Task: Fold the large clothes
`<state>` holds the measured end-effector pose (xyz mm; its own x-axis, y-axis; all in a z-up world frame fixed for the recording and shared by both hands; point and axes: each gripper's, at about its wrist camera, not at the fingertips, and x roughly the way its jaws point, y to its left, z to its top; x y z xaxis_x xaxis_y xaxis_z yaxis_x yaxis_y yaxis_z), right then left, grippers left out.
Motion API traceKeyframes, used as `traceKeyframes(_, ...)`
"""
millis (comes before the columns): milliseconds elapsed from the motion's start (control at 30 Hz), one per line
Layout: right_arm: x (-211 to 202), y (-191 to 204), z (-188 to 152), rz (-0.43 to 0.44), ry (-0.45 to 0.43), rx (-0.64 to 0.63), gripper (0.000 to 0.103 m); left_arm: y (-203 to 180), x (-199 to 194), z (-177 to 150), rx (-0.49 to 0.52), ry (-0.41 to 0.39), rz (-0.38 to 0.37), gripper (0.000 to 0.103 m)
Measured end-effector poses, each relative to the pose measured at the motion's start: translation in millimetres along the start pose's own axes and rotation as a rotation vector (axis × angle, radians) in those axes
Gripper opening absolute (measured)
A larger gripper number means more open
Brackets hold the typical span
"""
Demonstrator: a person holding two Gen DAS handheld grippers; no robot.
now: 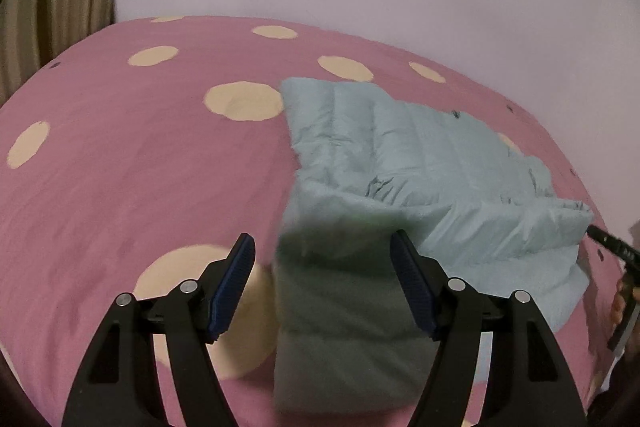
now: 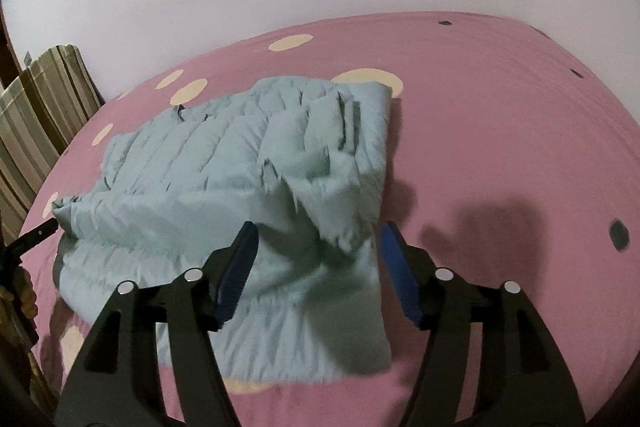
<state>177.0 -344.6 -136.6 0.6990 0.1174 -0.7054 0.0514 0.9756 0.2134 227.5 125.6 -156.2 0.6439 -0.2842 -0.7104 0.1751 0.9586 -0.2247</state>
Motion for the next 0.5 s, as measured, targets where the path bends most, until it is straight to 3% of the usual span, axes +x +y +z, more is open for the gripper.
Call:
traceKeyframes(200, 34.3, 4.1, 7.6, 0.007, 0.07, -0.074, 0.067, -2.1, 34.9, 4.3, 0.065, 0.084, 0.0, 0.067)
traceKeyframes(267, 44.6, 4.7, 6.4, 0.0, 0.099, -0.086, 0.054, -2.7, 41.9, 3.5, 0.076, 0.099, -0.015, 0.053)
traceKeyframes(333, 52.7, 5.7, 3.7, 0.0, 0.128, -0.092, 0.023, -5.5, 44.1, 2.6, 0.09, 0.096, -0.018, 0.036)
traceKeyframes(433, 56.4, 10.9, -0.9, -0.003, 0.139, -0.107, 0.01, -13.1, 43.3, 0.8, 0.123, 0.091, -0.015, 0.015)
traceKeyframes(500, 52.8, 16.7, -4.6, -0.023, 0.122, -0.131, 0.006, -18.4, 39.9, 0.4, 0.14, 0.082, 0.002, 0.009)
